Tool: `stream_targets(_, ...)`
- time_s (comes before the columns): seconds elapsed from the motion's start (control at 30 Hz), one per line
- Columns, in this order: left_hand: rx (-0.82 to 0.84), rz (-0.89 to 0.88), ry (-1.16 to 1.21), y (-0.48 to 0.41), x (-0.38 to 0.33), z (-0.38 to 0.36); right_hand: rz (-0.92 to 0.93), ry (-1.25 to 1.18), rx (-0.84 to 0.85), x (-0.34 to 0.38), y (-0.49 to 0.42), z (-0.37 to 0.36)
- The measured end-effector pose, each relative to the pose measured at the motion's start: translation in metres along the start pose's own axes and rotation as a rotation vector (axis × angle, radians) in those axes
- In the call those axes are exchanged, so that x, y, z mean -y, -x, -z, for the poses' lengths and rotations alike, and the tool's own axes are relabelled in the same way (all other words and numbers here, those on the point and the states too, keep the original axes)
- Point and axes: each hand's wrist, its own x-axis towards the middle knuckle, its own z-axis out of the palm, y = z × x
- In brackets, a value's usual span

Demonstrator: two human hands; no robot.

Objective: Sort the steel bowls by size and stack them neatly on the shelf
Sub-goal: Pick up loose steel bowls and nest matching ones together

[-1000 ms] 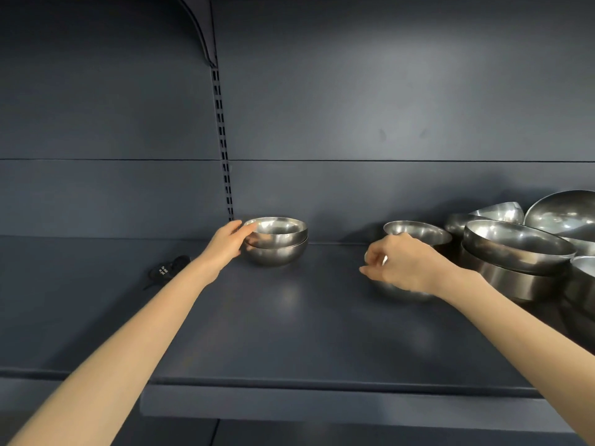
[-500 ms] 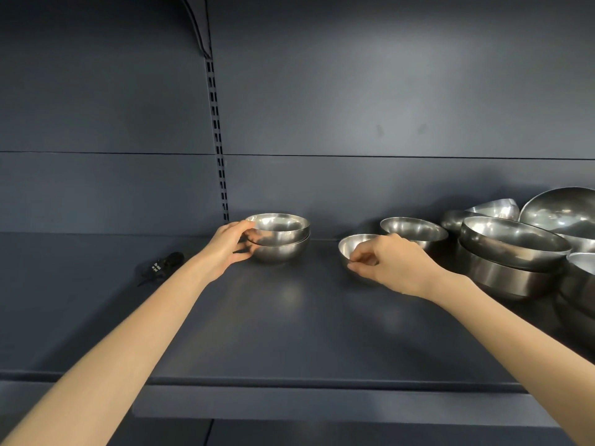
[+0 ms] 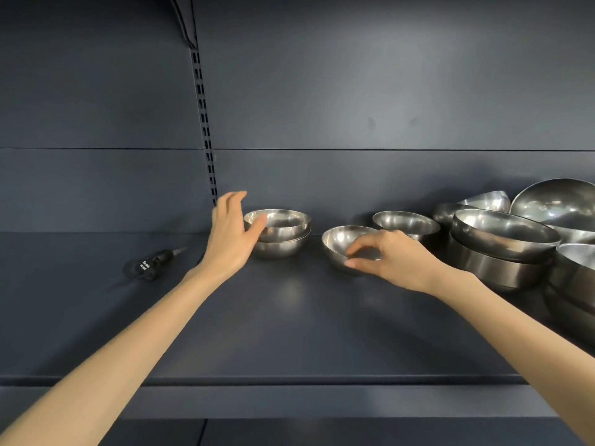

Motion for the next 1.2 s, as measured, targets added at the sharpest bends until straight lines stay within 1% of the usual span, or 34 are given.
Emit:
stream_targets(0.03,-0.018,-0.164,-0.013,0.005,-0.007,-0.001,-0.01,-0.02,-0.002,-0.002,0.001,0.0)
stream_targets(0.07,0.008,-0.269,-0.006,0.012,-0.015,-0.004,-0.027,-0.049,0.0,-0.004,0.002,0.001)
stream_targets(0.1,0.058,-0.308,0.014,0.017,-0.023,-0.008,-0.047,-0.083,0.003,-0.005,0.003,0.002)
stream_targets(0.13,0.12,-0.295,0.048,0.023,-0.032,-0.012,-0.072,-0.117,0.005,-0.007,0.005,0.003)
stream_targets(0.2,0.274,-0.184,0.104,0.031,-0.046,-0.021,-0.117,-0.184,0.004,-0.01,0.007,0.005)
stream_targets(0.3,0.49,-0.03,0.143,0.034,-0.049,-0.036,-0.175,-0.219,-0.007,-0.016,0.012,0.006)
stream_targets(0.37,0.587,0.019,0.19,0.034,-0.048,-0.044,-0.239,-0.263,-0.005,-0.022,0.013,0.007)
stream_targets(0.43,0.622,0.046,0.222,0.031,-0.046,-0.051,-0.278,-0.333,0.0,-0.032,0.013,0.005)
stream_targets(0.5,0.634,0.063,0.267,0.025,-0.043,-0.057,-0.285,-0.425,0.01,-0.042,0.013,0.002)
stream_targets(0.6,0.64,0.079,0.301,0.02,-0.043,-0.064,-0.287,-0.573,0.033,-0.039,0.016,0.001)
stream_targets(0.73,0.616,0.09,0.333,0.017,-0.041,-0.071,-0.272,-0.657,0.024,-0.038,0.017,-0.002)
stream_targets(0.93,0.527,0.057,0.384,0.015,-0.048,-0.069,-0.226,-0.741,-0.052,-0.037,0.018,0.0)
stream_targets(1.2,0.373,-0.051,0.358,0.0,-0.068,-0.037,-0.15,-0.734,-0.168,-0.021,0.005,0.019)
